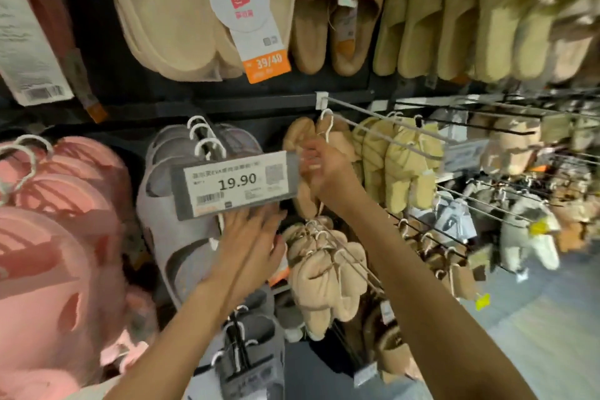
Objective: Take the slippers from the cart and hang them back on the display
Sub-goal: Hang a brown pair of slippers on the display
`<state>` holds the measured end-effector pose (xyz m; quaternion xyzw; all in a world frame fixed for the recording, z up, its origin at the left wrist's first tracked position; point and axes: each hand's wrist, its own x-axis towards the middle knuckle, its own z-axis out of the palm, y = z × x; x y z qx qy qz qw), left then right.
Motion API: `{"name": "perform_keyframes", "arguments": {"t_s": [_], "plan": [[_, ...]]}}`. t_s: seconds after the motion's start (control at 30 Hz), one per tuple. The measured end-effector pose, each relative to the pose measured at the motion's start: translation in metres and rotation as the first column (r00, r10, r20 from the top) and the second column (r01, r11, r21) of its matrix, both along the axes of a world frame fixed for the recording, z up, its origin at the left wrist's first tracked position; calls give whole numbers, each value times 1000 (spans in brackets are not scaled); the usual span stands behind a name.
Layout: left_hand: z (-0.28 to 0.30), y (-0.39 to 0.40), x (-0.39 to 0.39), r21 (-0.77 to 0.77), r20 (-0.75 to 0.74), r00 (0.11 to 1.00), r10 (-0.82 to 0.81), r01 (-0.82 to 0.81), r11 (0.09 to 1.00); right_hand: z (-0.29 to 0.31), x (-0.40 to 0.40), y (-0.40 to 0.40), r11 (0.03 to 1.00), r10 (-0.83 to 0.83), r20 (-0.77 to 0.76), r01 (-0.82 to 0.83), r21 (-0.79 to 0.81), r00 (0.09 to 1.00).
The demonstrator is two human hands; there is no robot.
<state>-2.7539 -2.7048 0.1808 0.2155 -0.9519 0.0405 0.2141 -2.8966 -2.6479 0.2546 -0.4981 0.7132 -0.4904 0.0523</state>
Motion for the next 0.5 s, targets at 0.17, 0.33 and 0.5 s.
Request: {"name": "perform_keyframes", "arguments": {"t_s": [0.17, 0.33, 0.5], "plan": [[11, 76, -74, 169, -8, 983, -183, 182, 969, -10, -36, 127, 989, -102, -92, 110, 97, 991], [20, 196, -151, 188, -68, 913, -403, 409, 893, -33, -83, 298, 888, -429, -227, 454, 69, 874], [11, 323, -244, 313, -112, 797, -594, 595, 740, -48, -109, 459, 574, -733, -402, 816, 67, 549]]}}
